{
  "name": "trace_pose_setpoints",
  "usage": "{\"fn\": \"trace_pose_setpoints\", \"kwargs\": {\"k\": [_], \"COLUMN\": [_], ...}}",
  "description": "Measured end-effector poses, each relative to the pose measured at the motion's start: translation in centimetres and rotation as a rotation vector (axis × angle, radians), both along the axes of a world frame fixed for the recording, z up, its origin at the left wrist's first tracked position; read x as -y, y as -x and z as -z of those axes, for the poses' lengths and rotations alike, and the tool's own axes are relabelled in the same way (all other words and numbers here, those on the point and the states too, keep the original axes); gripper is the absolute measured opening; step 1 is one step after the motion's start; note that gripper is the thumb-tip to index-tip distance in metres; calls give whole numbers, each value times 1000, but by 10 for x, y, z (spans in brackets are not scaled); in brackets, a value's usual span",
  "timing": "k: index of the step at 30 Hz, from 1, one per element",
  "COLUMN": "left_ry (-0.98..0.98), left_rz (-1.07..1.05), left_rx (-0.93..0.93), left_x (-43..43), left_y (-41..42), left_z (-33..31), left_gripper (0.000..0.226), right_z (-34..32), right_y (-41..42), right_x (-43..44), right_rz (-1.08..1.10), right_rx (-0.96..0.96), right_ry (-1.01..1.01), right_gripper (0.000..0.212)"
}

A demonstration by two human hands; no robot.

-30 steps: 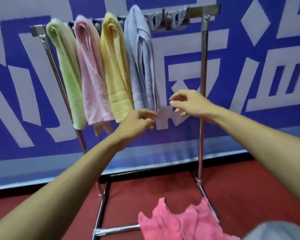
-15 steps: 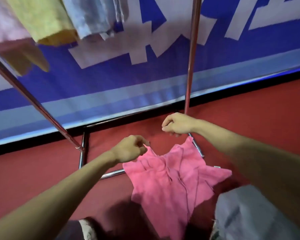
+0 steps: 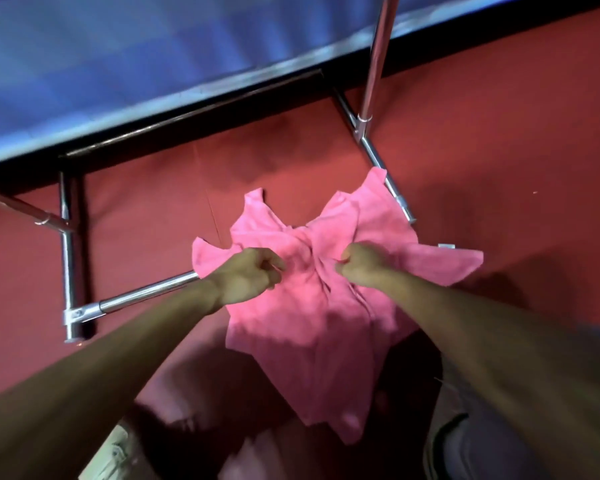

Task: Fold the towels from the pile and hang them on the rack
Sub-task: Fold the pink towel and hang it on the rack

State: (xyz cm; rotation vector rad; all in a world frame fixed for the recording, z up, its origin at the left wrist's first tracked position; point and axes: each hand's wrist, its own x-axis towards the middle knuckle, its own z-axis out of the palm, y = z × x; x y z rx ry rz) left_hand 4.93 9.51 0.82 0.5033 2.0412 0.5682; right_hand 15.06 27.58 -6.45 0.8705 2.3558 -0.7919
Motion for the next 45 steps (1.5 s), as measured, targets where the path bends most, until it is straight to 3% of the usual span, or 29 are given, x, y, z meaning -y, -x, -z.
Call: {"fn": "trace_pose_setpoints", "kwargs": {"k": [6, 10, 17, 23, 28, 32, 35, 40, 43, 45], "left_ry": [6, -42, -224, -334, -412, -416, -409, -526, -721, -779], "left_rz": [2, 27, -31, 7, 2, -101, -232, -381, -483, -510], "left_rx": [39, 55, -109, -259, -390, -594, -696, -630, -491, -420], "left_x": [6, 5, 15, 35, 68, 89, 92, 100, 101, 98], "left_y": [-2, 5, 13, -18, -55, -71, -72, -72, -76, -79], "left_z": [2, -38, -145, -227, -260, -268, -281, -296, -299, -299], "left_gripper": [23, 22, 13, 15, 50, 23, 16, 26, 30, 28], "right_z": [8, -19, -145, -266, -343, -372, -374, -374, -372, -368], "right_y": [-3, 6, 26, 20, -7, -17, -12, -8, -13, -17], "right_x": [12, 7, 16, 39, 61, 66, 63, 60, 65, 73], "right_rz": [54, 50, 31, -228, -336, -274, -153, 41, -76, -202], "right_rx": [-116, -214, -497, -555, -661, -786, -889, -930, -874, -850], "right_ry": [-34, 66, 346, 417, 640, 804, 756, 681, 420, 391], "right_gripper": [24, 17, 17, 12, 15, 15, 13, 21, 24, 10]}}
